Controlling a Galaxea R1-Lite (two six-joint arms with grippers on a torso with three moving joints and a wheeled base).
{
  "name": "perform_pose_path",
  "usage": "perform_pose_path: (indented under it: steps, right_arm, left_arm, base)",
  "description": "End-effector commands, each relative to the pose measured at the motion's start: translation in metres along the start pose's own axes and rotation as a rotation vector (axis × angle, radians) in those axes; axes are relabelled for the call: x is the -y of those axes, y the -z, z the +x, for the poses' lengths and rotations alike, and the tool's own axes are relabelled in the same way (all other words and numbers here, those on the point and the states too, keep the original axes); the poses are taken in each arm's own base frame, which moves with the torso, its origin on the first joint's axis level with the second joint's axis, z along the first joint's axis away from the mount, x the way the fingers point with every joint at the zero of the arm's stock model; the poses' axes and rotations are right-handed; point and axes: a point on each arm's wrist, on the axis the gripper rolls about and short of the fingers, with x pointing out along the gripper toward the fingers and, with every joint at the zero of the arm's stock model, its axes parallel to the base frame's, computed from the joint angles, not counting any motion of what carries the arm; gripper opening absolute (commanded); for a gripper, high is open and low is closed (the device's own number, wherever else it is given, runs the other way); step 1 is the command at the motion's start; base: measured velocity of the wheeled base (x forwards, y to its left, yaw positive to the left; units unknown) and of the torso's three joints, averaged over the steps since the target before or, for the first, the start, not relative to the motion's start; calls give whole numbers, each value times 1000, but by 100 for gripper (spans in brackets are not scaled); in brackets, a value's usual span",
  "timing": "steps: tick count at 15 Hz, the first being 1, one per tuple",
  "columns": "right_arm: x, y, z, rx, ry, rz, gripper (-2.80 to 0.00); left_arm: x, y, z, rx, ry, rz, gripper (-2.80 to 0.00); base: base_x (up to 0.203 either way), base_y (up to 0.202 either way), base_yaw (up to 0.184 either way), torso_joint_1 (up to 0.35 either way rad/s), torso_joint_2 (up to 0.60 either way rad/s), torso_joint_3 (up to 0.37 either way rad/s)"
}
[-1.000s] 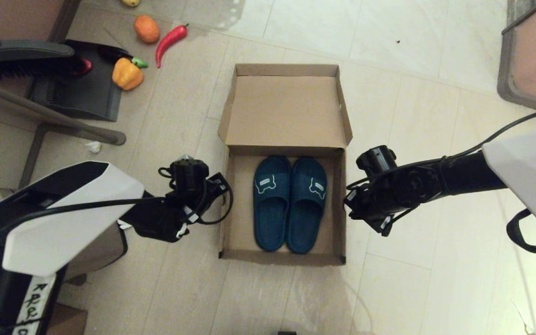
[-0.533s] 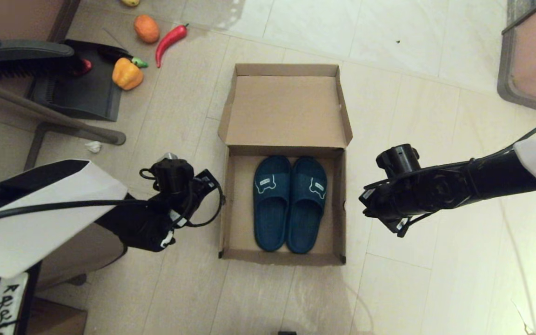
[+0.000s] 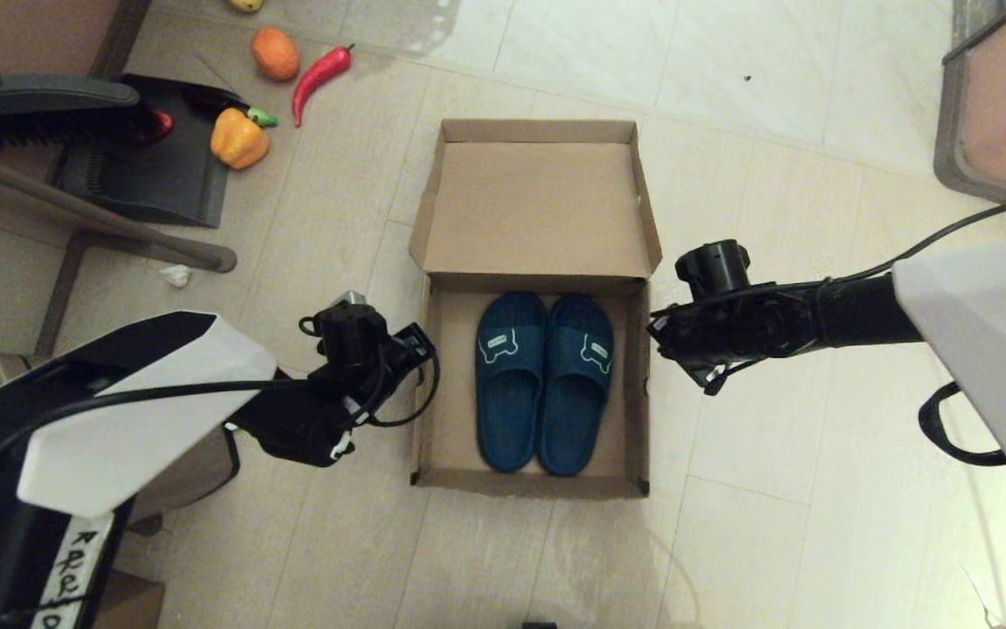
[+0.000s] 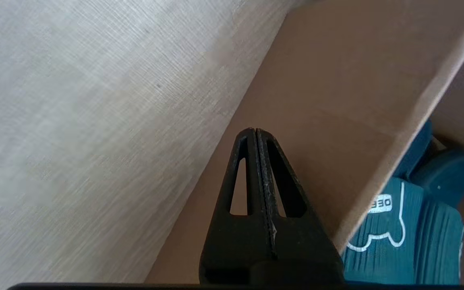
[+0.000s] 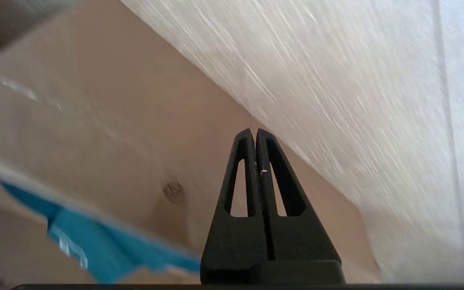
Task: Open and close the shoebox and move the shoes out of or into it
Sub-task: Close the shoe box
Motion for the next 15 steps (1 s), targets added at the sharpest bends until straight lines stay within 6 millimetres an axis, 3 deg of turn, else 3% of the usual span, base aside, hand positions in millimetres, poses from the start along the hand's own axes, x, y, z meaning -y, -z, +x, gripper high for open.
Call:
perform_pose_path:
  steps: [1, 8, 13, 15]
  right_arm:
    - [2, 12, 22, -14, 28, -7, -280]
    - [16, 32, 10, -72, 93, -27, -280]
    - [43, 52, -8, -119, 196, -58, -280]
    - [44, 53, -23, -100, 178, -48, -280]
  left_arm:
    - [0, 7, 3, -10, 1, -1, -280]
    - [-3, 12, -20, -86, -45, 14, -280]
    - [-4, 39, -62, -192, -67, 37, -280]
    - [-6, 47, -81, -201, -65, 43, -280]
  base:
    - [0, 0, 0, 0, 0, 0]
    - [0, 0, 0, 0, 0, 0]
    - [0, 0, 0, 0, 0, 0]
    - [0, 0, 0, 0, 0, 0]
